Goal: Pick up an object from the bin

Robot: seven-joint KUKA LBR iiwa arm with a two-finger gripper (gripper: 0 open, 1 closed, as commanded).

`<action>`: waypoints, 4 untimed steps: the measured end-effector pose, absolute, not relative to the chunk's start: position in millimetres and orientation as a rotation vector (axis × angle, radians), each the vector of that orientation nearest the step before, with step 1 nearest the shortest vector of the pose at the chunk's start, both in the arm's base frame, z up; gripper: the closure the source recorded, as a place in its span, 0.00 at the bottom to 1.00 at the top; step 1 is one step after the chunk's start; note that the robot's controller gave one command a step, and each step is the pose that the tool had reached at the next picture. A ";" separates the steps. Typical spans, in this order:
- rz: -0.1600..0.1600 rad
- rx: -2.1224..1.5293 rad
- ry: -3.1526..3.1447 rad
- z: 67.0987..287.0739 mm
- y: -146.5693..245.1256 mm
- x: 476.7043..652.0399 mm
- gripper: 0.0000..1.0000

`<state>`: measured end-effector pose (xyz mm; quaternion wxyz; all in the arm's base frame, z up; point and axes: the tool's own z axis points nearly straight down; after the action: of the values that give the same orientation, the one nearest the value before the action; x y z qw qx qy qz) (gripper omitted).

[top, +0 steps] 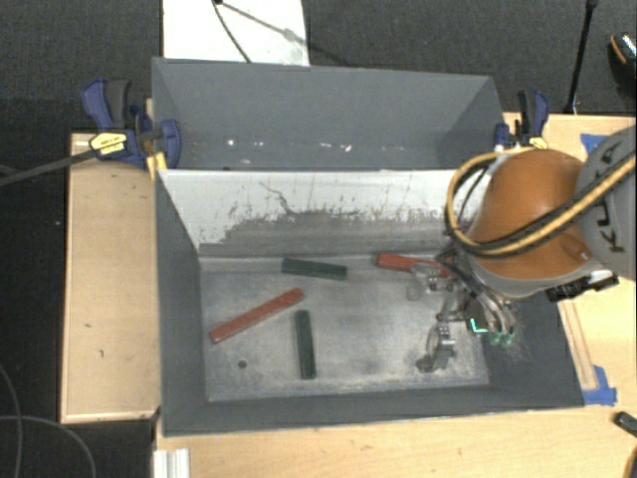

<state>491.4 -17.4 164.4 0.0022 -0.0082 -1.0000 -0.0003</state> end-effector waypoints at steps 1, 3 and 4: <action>-0.008 0.126 -3.144 143.9 86.1 513.1 0.00; -0.005 0.344 -3.128 70.6 175.6 578.7 0.00; -0.004 0.339 -3.131 72.9 173.5 580.3 1.00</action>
Offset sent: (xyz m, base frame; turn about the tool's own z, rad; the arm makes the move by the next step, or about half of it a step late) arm 0.0210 0.0976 -0.0202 -0.0877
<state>580.3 173.5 72.9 -0.0040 0.1076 -0.9942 -0.0013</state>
